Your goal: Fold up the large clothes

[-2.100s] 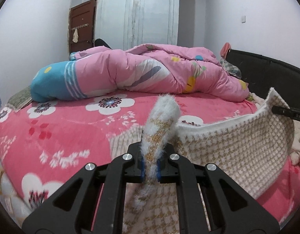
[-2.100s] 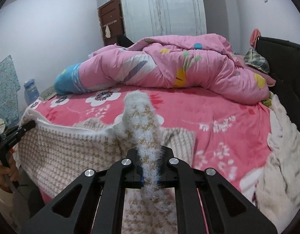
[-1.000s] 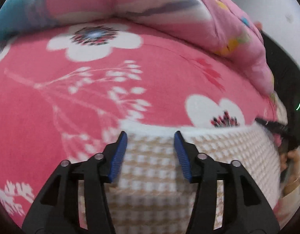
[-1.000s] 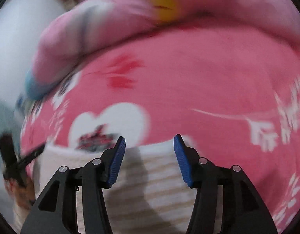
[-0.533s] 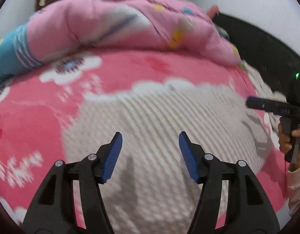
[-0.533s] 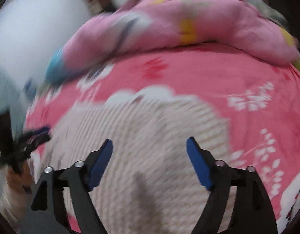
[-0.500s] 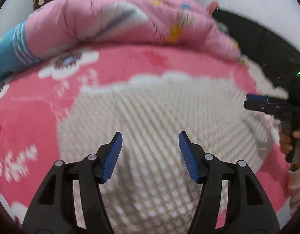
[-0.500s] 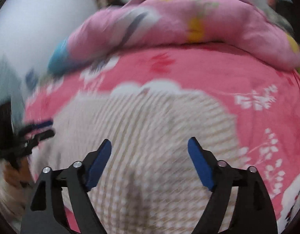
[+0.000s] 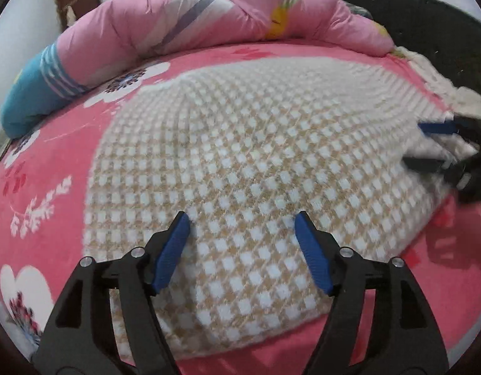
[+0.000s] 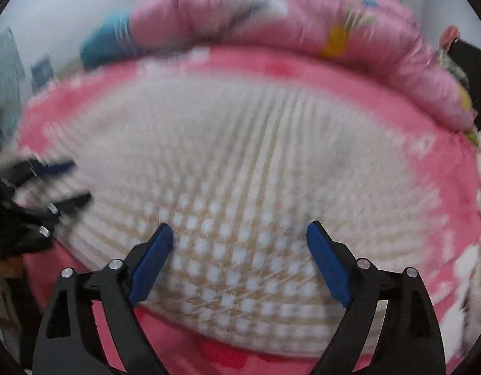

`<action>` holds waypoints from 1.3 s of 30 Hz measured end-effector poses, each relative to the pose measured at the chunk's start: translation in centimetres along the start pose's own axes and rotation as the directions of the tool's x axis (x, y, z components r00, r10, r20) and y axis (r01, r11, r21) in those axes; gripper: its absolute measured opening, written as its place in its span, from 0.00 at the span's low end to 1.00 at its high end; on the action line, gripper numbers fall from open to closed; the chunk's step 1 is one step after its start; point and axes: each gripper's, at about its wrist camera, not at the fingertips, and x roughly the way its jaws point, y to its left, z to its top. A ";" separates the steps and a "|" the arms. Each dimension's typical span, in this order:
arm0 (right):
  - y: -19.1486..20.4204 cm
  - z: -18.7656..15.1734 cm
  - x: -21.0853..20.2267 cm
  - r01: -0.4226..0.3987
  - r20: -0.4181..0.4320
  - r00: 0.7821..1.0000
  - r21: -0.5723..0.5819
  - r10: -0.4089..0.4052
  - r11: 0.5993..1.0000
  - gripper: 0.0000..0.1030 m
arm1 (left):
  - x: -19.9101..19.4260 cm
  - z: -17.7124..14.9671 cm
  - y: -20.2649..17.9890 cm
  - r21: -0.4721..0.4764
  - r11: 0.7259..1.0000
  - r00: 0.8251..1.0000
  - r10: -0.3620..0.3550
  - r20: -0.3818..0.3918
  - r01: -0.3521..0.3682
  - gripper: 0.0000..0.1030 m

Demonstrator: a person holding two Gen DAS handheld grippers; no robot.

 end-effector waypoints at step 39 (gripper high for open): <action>8.3 -7.6 -18.6 0.285 0.268 0.921 0.026 -0.282 0.958 0.94 | -19.5 -5.9 -1.4 -0.339 0.905 0.934 0.322 0.154 -0.256 0.92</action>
